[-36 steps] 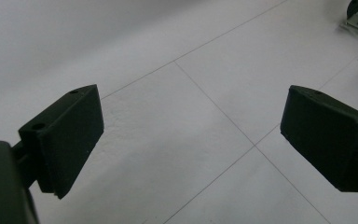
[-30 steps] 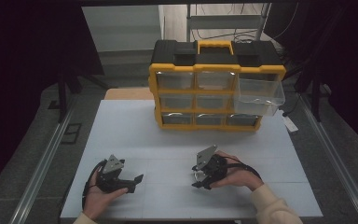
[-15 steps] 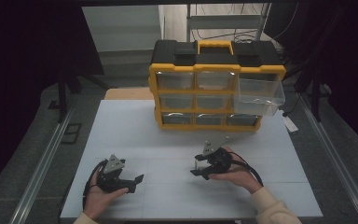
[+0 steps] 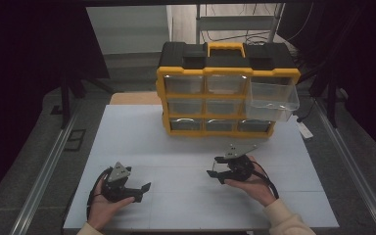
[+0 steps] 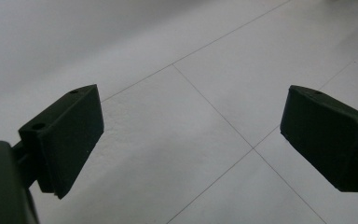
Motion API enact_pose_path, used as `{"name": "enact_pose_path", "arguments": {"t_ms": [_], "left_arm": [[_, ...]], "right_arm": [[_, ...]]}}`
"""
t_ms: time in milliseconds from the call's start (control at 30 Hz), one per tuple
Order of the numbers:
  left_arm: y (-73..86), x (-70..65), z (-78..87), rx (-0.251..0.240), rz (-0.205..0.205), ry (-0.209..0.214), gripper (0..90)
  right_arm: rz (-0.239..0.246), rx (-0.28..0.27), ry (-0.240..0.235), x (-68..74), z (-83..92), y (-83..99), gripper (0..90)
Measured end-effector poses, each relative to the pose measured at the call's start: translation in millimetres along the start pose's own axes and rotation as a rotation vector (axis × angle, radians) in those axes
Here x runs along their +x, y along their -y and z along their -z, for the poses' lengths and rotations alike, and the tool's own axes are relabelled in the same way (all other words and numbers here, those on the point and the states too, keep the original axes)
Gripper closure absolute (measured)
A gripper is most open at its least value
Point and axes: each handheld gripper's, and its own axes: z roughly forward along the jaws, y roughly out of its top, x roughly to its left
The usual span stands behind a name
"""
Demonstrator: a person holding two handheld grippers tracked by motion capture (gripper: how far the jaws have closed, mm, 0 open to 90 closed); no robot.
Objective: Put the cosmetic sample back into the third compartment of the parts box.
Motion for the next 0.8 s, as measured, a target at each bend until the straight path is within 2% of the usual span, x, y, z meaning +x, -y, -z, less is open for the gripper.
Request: {"name": "enact_pose_path", "arguments": {"t_ms": [233, 467, 800], "left_arm": [[-0.8, -1.0, 0.4, -0.001, -0.007, -0.002, 6.7], [0.3, 0.0, 0.5, -0.002, -0.003, -0.007, 6.8], [0.6, -0.4, -0.3, -0.002, -0.003, -0.005, 6.7]], "right_arm": [[-0.041, -0.037, 0.049, 0.2, 7.9, 3.1, 40.5], [-0.051, -0.068, 0.105, 3.1, 12.8, 2.5, 40.5], [-0.061, -0.129, 0.148, 5.4, 29.0, -7.2, 40.5]]}}
